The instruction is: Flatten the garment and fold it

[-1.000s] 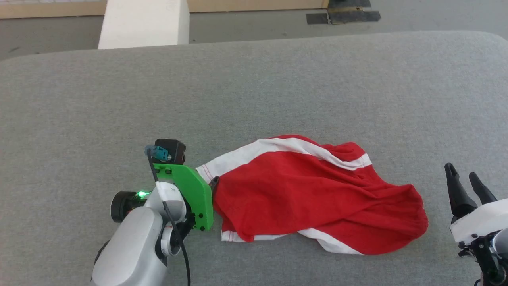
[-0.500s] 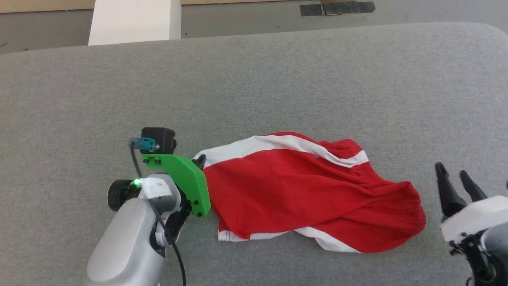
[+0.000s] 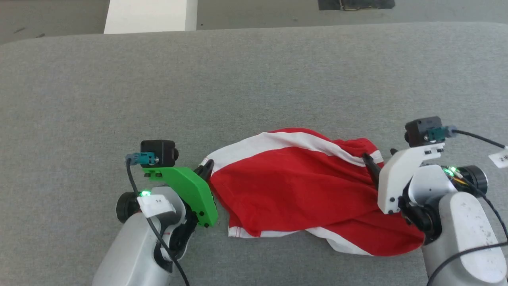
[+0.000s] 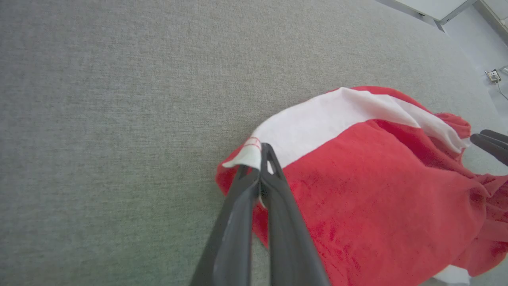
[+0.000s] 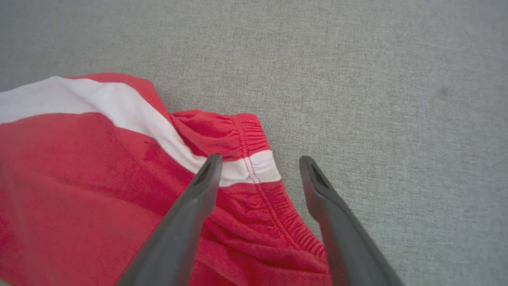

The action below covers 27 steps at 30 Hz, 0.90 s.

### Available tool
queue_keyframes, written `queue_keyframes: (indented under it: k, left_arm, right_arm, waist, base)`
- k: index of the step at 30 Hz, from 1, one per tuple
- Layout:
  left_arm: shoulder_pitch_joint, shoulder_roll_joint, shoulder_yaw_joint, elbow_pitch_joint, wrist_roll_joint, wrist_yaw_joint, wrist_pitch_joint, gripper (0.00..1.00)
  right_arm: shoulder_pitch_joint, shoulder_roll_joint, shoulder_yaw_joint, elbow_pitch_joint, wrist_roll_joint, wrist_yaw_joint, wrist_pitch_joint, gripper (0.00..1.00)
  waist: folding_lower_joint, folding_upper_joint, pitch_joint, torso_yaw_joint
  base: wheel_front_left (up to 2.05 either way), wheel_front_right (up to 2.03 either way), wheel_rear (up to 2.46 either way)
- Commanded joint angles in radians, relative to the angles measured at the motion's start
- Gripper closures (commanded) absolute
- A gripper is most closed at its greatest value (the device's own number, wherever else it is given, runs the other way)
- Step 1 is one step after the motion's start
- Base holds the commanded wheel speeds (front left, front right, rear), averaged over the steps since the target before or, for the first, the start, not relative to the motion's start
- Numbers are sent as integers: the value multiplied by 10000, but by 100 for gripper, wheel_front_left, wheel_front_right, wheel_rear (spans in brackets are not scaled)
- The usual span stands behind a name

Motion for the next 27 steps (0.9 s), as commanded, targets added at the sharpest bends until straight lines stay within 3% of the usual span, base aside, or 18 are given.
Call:
queue_keyframes:
  k: [1, 8, 10, 11, 20, 27]
  left_arm:
    - [33, -53, -8, -52, -34, -5, -84, 100]
    - [-7, -130, -167, -33, -29, -64, -147, 100]
    - [-7, -130, -191, -31, -37, -76, -154, 100]
    - [-6, -124, -197, -31, -41, -79, -155, 100]
    - [35, -123, -169, -115, -133, -58, -265, 100]
    - [-1105, 349, 443, -547, -550, -302, 99, 100]
  right_arm:
    - [-286, -18, 70, 141, -214, -13, 78, 0]
    - [-609, -49, 101, 960, -459, -13, 327, 0]
    - [-646, -43, 145, 1038, -396, -13, 309, 79]
    - [-656, -40, 175, 1036, -356, -13, 262, 100]
    - [-441, -66, 320, 306, 55, -13, 460, 100]
    - [-1223, -69, -340, -1217, 2616, -13, 1611, 100]
  waist:
    - [0, 0, 126, 136]
    - [0, 0, 244, 307]
    - [0, 0, 257, 318]
    - [0, 0, 260, 316]
    - [0, 0, 19, 219]
    - [0, 0, -2, 259]
  base:
    - [0, 0, 0]
    - [0, 0, 0]
    - [0, 0, 0]
    - [0, 0, 0]
    - [0, 0, 0]
    - [0, 0, 0]
